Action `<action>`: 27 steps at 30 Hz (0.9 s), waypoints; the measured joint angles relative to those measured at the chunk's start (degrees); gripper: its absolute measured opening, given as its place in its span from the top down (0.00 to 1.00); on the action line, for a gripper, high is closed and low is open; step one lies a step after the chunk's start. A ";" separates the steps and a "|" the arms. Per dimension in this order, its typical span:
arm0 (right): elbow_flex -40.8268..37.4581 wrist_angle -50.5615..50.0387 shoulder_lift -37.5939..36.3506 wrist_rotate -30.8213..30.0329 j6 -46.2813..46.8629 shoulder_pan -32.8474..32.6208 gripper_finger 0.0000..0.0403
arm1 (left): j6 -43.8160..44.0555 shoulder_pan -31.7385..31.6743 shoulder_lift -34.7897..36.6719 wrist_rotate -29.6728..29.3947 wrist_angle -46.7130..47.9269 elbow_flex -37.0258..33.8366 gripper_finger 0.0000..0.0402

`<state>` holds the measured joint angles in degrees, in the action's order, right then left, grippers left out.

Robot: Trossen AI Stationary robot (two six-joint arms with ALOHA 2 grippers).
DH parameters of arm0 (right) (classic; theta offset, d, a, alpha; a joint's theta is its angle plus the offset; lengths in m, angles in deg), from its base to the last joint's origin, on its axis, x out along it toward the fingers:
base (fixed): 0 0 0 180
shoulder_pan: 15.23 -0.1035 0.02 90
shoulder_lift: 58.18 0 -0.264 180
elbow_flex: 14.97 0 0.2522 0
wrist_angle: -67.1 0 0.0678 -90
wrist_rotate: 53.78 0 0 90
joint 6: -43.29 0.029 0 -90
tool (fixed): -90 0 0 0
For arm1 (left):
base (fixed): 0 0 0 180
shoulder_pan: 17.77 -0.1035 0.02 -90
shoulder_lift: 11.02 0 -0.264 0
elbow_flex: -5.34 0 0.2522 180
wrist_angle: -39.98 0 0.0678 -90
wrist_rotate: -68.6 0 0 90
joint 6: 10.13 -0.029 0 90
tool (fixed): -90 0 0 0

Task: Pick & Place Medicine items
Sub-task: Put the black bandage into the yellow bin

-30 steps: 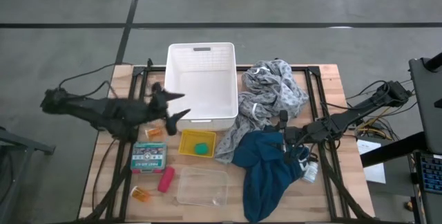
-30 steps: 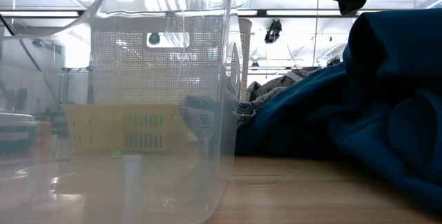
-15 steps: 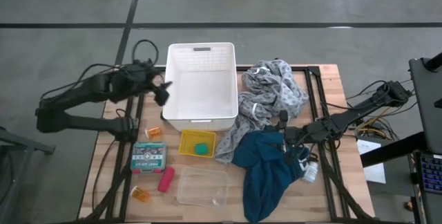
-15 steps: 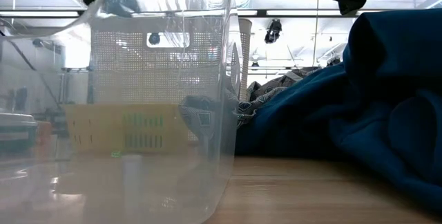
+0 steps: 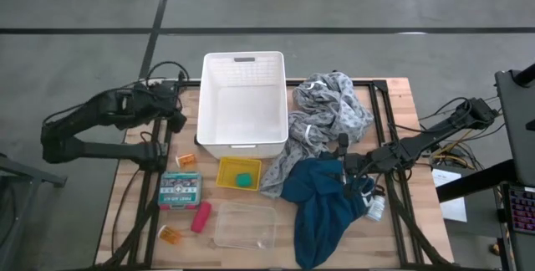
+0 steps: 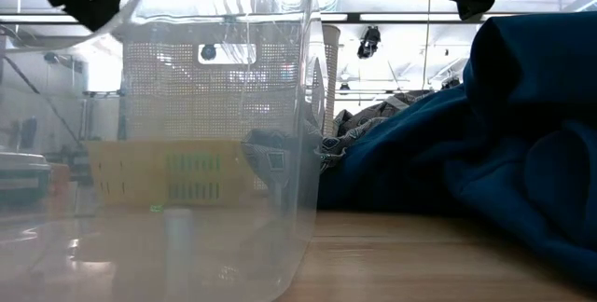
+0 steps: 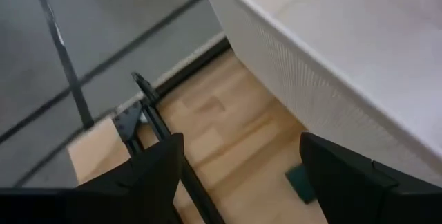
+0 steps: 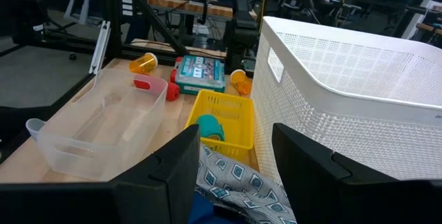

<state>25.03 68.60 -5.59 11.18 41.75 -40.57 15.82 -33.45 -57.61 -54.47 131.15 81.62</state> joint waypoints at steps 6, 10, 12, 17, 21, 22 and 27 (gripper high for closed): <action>0.00 0.00 -0.01 -0.02 0.00 0.00 0.56 | -0.17 -0.46 -0.93 2.01 -3.32 -6.53 0.27; 0.00 0.00 -0.01 -0.01 0.00 0.01 0.56 | -1.94 -1.49 -2.33 6.05 -6.96 -10.48 0.27; 0.00 0.00 -0.01 0.00 0.00 0.00 0.56 | -4.17 -2.09 -3.27 8.82 -8.24 -12.03 0.27; 0.00 0.00 -0.01 -0.01 0.00 -0.01 0.56 | -6.18 -4.59 -5.19 15.45 -11.20 -13.72 0.27; 0.00 0.00 -0.01 -0.02 0.00 0.01 0.56 | -8.91 -6.73 -5.99 17.75 -13.23 -13.84 0.27; 0.00 0.00 -0.01 -0.02 0.00 -0.01 0.56 | -9.99 -7.21 -5.99 17.75 -13.70 -13.84 0.27; 0.00 0.00 0.00 -0.02 0.00 -0.01 0.55 | -12.87 -9.23 -5.82 17.51 -13.79 -12.55 0.27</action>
<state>25.03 68.60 -5.60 11.16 41.75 -40.58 2.95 -42.67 -63.44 -36.96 117.37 69.06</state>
